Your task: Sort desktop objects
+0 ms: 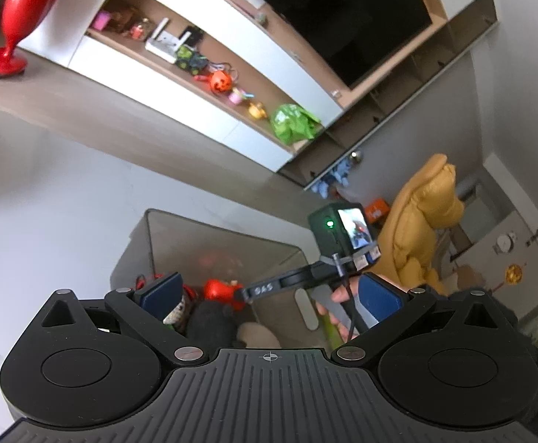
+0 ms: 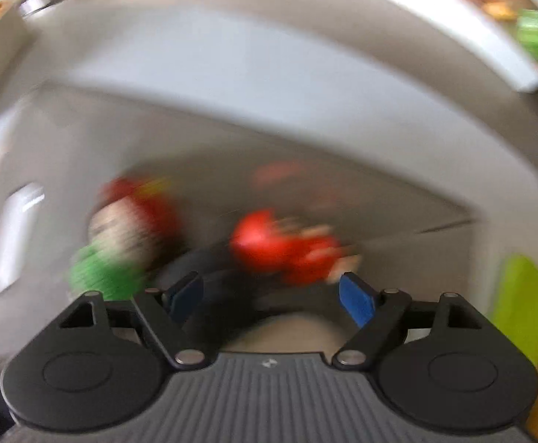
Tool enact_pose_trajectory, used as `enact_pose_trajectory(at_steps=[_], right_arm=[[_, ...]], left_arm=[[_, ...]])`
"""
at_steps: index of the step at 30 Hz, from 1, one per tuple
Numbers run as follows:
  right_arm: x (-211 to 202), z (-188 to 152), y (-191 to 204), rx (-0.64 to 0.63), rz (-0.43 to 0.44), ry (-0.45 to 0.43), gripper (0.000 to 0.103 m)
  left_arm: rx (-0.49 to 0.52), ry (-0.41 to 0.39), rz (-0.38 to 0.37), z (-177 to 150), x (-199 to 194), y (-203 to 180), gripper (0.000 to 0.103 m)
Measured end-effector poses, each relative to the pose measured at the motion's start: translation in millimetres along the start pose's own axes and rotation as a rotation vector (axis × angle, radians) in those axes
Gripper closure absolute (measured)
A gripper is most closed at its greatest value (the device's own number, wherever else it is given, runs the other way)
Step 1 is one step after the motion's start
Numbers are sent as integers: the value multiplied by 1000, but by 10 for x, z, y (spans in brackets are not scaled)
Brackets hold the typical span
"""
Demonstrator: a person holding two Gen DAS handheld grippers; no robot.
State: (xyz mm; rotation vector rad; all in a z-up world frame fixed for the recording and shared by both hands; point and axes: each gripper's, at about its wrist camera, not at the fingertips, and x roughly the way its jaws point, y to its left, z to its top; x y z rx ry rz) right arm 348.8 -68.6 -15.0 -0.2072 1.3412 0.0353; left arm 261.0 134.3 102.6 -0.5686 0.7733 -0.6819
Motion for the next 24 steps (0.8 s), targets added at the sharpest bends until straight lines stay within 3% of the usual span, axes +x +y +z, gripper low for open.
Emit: enact_pose_trajectory(at_steps=[2,4,6,8,12,15,19,24], right_arm=[[91,72,-177,139,63,34,23],[222,-24,-350,320,182,79,23],[362,-136,-408,355,246,167,24],[359,-144,-300,204,244,210,28],[78,-233,-35,-109,102,197,28],[-28,-357,137,-308,78,221,22],[74,-409,212,-395,107,295,21],[336,-431,371,-470,-41,344,23]], left_arm=[[3,12,1,-5,37,-7,0],[15,27,2,-14,81,-28,0],[29,42,1,-25,115,-48,0],[34,42,-1,-23,124,-47,0],[15,38,6,-8,146,1,0],[-6,49,12,-8,190,34,0],[3,67,11,-36,237,2,0],[40,60,-6,-58,178,-68,0]])
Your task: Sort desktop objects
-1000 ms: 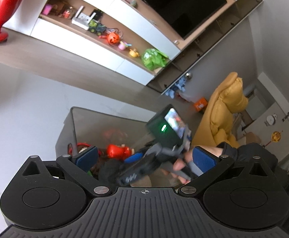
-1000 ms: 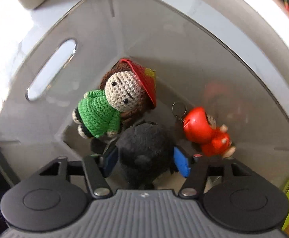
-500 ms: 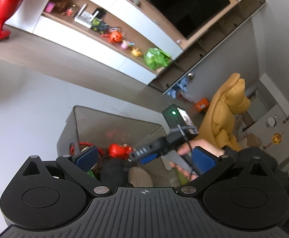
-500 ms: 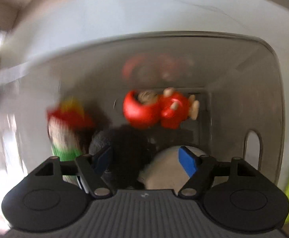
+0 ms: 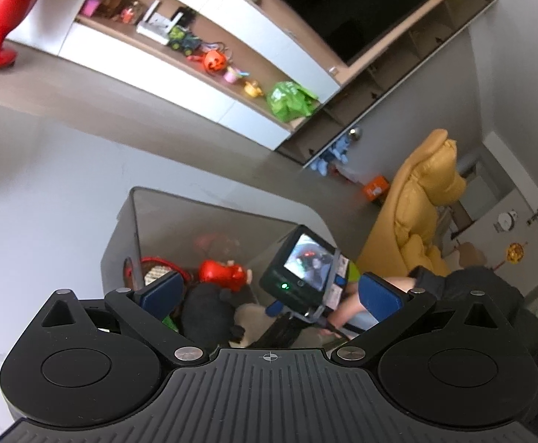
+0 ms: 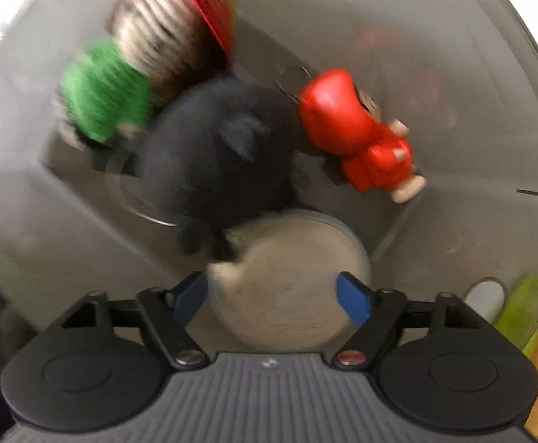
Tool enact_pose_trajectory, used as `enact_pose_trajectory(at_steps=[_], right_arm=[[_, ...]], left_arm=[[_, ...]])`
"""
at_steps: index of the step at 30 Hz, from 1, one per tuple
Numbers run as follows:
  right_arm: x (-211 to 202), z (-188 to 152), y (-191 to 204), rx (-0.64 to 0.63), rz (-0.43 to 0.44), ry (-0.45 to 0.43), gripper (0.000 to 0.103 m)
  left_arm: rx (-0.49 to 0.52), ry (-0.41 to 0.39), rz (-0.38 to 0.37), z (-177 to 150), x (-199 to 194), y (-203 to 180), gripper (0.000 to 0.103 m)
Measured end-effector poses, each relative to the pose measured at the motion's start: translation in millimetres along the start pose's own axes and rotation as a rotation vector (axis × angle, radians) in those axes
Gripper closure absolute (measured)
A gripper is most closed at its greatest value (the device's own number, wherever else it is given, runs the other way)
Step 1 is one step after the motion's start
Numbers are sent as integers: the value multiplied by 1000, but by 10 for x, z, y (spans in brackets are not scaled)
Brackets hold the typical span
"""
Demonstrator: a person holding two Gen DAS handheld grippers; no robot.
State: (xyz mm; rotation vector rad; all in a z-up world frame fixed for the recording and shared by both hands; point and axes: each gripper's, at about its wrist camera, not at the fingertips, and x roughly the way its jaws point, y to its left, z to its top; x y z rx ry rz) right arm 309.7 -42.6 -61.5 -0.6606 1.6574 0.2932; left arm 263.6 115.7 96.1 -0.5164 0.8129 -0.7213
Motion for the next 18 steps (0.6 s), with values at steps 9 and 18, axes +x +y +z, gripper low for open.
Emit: enact_pose_trajectory(at_steps=[9,18], right_arm=[[-557,37,-419,300,52,-246,18],[-432,210,-442,388,430,-250,30]], left_arm=[[-53,-15,7,33,-16,101,0],[-31,6,10,19,56,64,0]])
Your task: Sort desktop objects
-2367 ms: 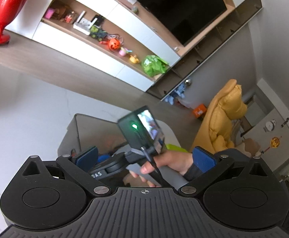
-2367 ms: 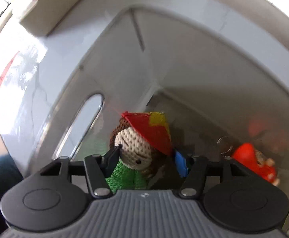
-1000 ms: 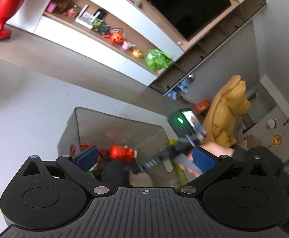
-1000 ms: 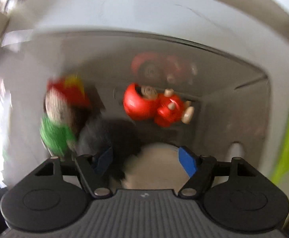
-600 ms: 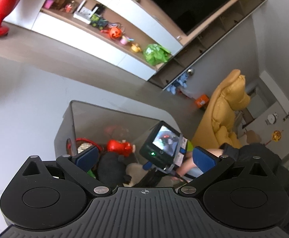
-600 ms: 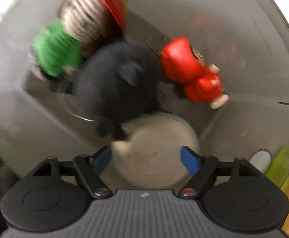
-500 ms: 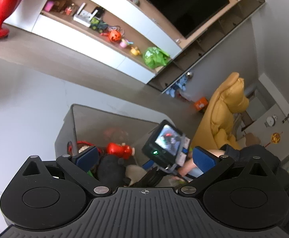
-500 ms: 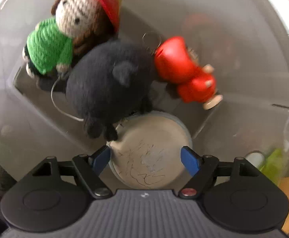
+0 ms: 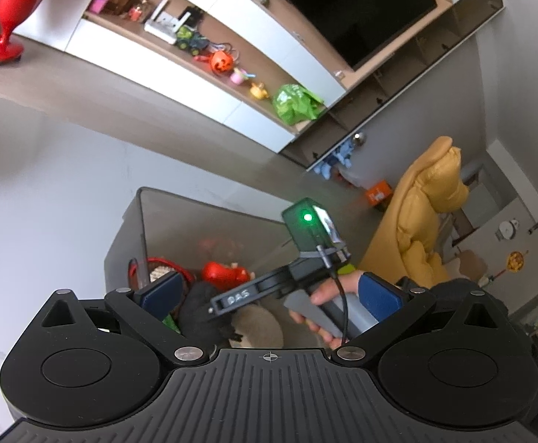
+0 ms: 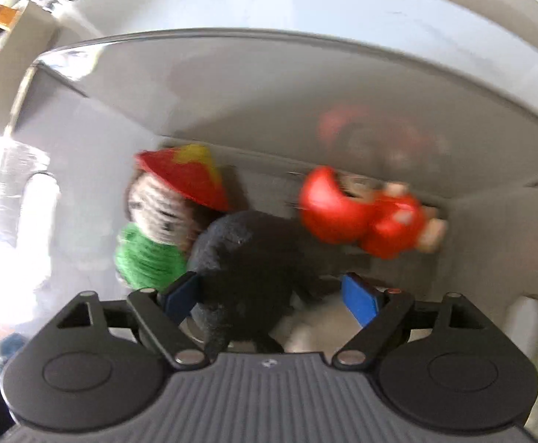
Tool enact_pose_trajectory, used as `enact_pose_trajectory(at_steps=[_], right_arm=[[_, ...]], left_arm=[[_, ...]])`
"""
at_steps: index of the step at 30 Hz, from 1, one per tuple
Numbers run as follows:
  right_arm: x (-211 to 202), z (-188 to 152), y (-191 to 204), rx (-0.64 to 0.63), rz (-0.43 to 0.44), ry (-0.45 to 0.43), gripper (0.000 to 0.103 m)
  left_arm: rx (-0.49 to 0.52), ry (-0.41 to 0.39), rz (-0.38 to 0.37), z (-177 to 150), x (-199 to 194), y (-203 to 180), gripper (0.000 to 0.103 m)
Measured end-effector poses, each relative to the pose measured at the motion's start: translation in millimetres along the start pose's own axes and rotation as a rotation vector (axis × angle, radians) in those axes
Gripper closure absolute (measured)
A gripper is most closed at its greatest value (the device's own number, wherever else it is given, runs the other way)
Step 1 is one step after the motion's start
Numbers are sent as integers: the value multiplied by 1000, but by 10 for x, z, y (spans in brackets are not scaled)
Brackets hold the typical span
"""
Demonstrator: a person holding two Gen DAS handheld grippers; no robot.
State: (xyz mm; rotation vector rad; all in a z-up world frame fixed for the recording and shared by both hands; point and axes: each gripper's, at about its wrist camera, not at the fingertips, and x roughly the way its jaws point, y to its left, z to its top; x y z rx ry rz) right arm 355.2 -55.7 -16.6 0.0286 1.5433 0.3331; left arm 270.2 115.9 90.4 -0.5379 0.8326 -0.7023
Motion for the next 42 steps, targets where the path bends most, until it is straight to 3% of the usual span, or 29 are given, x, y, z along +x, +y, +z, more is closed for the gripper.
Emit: enact_pose_trajectory(at_steps=[1,6,10,12,13,15,18,21,23,25,27,28,32,36,37,38,40,42], right_arm=[[23,4,52,-21,12,19,39],[10,-169,535,-351,-82,130,40],[-149,-156,572,-344,-138,83,33],[-375,-65,431,-222,-118,-30,22],[-482,-16,318,-118,-105,-93,15],[-600,49,12,164,-66,-172,13],[-555,28,-412,527,53,-163,17],[-299,-58,-671,768,173,-162,22],[-8,-104,-821,863,179,-171,32],[71,-120,-857,919,156,-196,32],[82,-116,-854,940,165,-228,41],[84,-94,-836,923,181,-226,56],[64,-9,-656,793,201,-172,83],[83,18,-596,752,201,-180,80],[82,32,-602,755,204,-177,75],[67,33,-609,764,210,-175,59],[-115,7,-578,796,222,-188,37],[-238,-60,-579,775,247,-220,37]], left_arm=[[-1,0,0,2,1,6,0],[-23,-19,5,29,-34,62,0],[-32,-23,5,32,-53,79,0],[-27,-26,5,33,-53,71,0],[-25,-25,6,32,-49,68,0],[-23,-20,7,26,-33,58,0],[-12,-12,5,12,-15,29,0],[0,-10,2,0,-22,3,0],[4,-13,2,2,-31,1,0],[2,-14,4,8,-29,11,0],[-3,-13,7,12,-19,24,0],[-5,-11,8,14,-10,30,0],[-6,-2,17,11,45,32,0],[19,19,49,-16,145,-9,0],[32,25,65,-26,175,-26,0],[43,28,80,-36,204,-41,0],[52,34,110,-53,259,-58,0],[57,41,131,-74,305,-72,0]])
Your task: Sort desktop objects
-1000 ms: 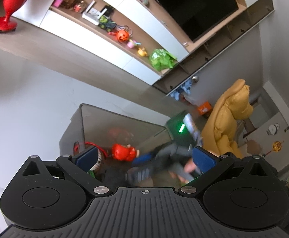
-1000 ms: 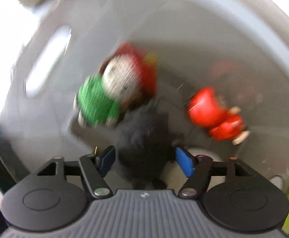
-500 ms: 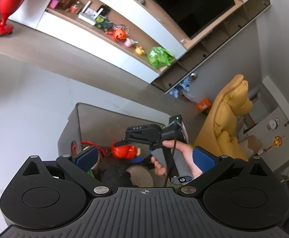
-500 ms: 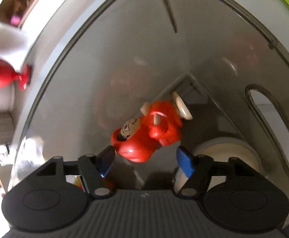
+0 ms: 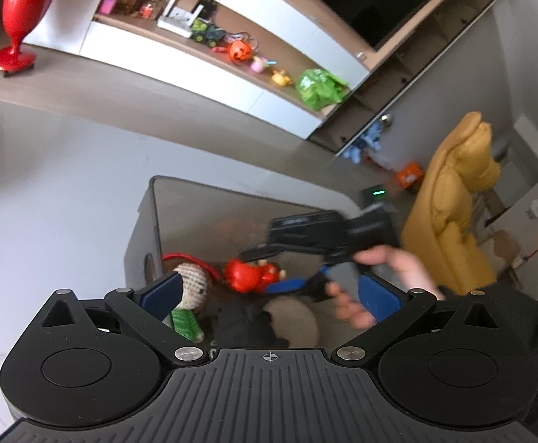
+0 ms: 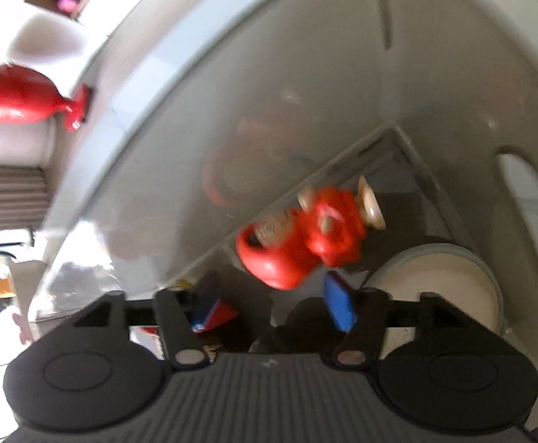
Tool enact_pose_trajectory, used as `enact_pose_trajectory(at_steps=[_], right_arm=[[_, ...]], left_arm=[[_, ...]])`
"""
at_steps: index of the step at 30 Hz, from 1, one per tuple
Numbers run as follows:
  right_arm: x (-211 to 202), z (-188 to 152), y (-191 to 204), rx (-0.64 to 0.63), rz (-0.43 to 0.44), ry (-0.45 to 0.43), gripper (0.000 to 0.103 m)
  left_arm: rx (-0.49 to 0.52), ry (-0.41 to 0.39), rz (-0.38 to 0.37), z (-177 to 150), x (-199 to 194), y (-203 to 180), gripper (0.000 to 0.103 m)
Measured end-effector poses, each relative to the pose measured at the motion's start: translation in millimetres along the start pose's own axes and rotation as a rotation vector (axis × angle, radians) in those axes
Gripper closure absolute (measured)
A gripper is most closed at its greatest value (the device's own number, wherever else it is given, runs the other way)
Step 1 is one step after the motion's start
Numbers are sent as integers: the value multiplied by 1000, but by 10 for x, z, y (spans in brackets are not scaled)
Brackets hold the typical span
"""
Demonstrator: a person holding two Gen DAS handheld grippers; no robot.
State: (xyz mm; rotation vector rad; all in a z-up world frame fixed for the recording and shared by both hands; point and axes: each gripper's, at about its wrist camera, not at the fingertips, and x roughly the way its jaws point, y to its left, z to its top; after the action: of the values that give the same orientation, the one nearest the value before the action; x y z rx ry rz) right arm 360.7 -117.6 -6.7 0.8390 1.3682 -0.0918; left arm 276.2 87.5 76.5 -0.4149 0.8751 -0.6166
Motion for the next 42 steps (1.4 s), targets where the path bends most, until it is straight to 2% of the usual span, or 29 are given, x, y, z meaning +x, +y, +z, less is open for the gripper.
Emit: enact_pose_trajectory(at_steps=[2,6,8,12,15,18,21,22,23,24,25,26,27,28,31,35,42], right_arm=[[-210,-88,22,-63,30,-20,37],[-752,-431,9,-222,58,-126,35],[-1013,-556,-131,-274,65,-199,30],[-1254,-737,-428,-343,59,-336,27],[-1256,-656,-623,-408,-30,-419,27],[-1357,-391,-831,-472,-118,-507,27],[-1317,-240,-840,-542,-158,-566,28],[-1246,-192,-855,-557,-149,-576,31],[-1164,-147,-887,-564,-136,-574,41],[-1075,-103,-927,-568,-120,-566,47],[-989,-55,-974,-564,-99,-539,60],[-890,3,-1042,-544,-67,-505,66],[-784,63,-1118,-517,-30,-472,67],[-678,124,-1193,-490,6,-440,70],[-584,120,-1287,-477,82,-416,83],[-483,-92,-1104,-572,-25,-492,86],[-446,-171,-1126,-594,-38,-524,90]], left_arm=[[6,2,22,-21,36,-32,0],[46,-1,67,-100,82,-165,0],[54,-5,68,-144,78,-221,0],[18,-23,92,-217,-5,-189,0],[-29,-30,167,-282,-65,-50,0],[-102,3,234,-258,-20,120,0],[-138,55,221,-143,144,225,0],[-140,68,207,-103,212,252,0],[-150,77,207,-68,273,286,0],[-168,85,224,-38,325,323,2],[-183,94,240,-13,371,358,5],[-196,104,252,1,404,389,20],[-208,113,264,15,437,420,59],[-219,124,272,26,464,446,71],[-231,141,293,47,485,465,74],[-229,119,321,152,465,483,75],[-205,105,353,172,428,443,75]])
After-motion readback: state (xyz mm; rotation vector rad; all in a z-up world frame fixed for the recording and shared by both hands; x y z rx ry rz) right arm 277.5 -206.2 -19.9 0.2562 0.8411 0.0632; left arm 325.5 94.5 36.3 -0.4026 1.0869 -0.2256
